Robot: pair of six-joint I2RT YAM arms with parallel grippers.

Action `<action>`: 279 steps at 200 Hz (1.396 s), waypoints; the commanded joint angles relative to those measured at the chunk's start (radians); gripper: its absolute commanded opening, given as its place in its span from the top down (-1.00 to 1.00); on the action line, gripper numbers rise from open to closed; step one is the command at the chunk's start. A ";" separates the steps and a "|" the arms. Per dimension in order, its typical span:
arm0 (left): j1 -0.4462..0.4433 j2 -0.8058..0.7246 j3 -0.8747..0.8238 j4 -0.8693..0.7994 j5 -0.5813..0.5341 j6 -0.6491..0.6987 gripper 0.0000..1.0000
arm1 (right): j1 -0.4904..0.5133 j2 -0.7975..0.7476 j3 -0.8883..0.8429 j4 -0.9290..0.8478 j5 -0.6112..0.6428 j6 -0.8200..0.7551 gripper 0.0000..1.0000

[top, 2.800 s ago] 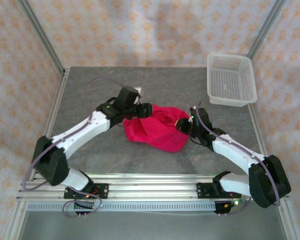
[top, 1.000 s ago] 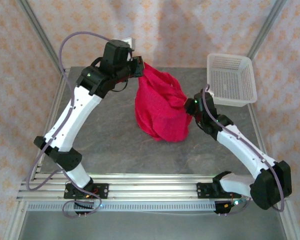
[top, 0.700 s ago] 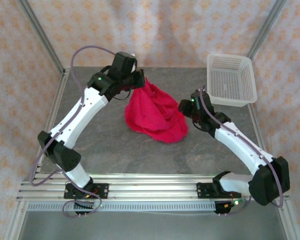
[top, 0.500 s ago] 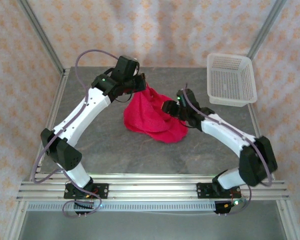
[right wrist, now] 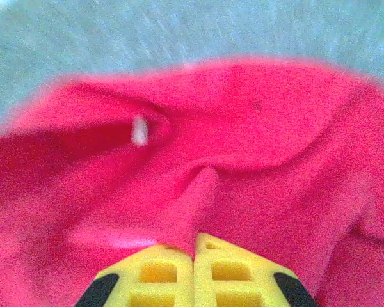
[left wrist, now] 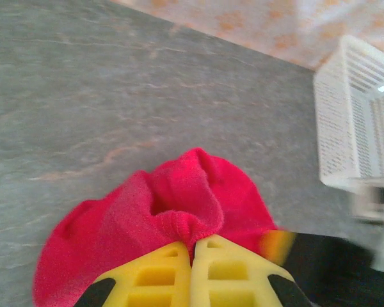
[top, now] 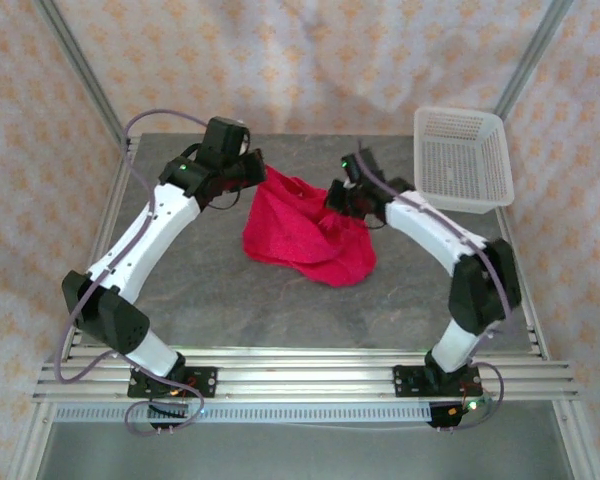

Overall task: Fold the inside-out t-shirt
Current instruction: Turn the T-shirt inside out at the center of the table.

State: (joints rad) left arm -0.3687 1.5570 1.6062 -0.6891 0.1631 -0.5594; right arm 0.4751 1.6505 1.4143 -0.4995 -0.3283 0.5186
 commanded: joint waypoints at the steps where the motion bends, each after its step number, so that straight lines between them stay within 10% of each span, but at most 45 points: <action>1: 0.066 -0.024 -0.077 0.054 -0.027 -0.025 1.00 | -0.069 -0.199 0.147 -0.202 0.021 -0.086 1.00; 69: 0.070 -0.027 -0.171 0.149 0.038 -0.069 1.00 | -0.283 -0.249 -0.009 -0.035 -0.320 0.060 1.00; 128: -0.004 0.039 -0.153 0.162 0.018 -0.086 1.00 | -0.252 0.132 0.111 -0.139 -0.083 -0.069 0.10; 219: -0.014 -0.012 -0.240 0.126 -0.084 -0.066 1.00 | -0.021 0.125 -0.078 -0.056 -0.013 -0.037 0.06; 240: -0.012 -0.052 -0.286 0.108 -0.122 -0.064 1.00 | -0.022 0.156 -0.146 -0.056 0.046 -0.048 0.15; 268: -0.012 -0.111 -0.368 0.107 -0.153 -0.063 1.00 | -0.046 0.086 -0.317 -0.004 0.056 -0.059 0.98; 279: -0.014 -0.130 -0.402 0.114 -0.156 -0.067 1.00 | -0.053 0.043 -0.374 0.015 0.050 -0.058 1.00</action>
State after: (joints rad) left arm -0.3782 1.4918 1.2575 -0.5598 0.0681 -0.6281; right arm 0.4419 1.7901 1.1393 -0.5106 -0.3241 0.4671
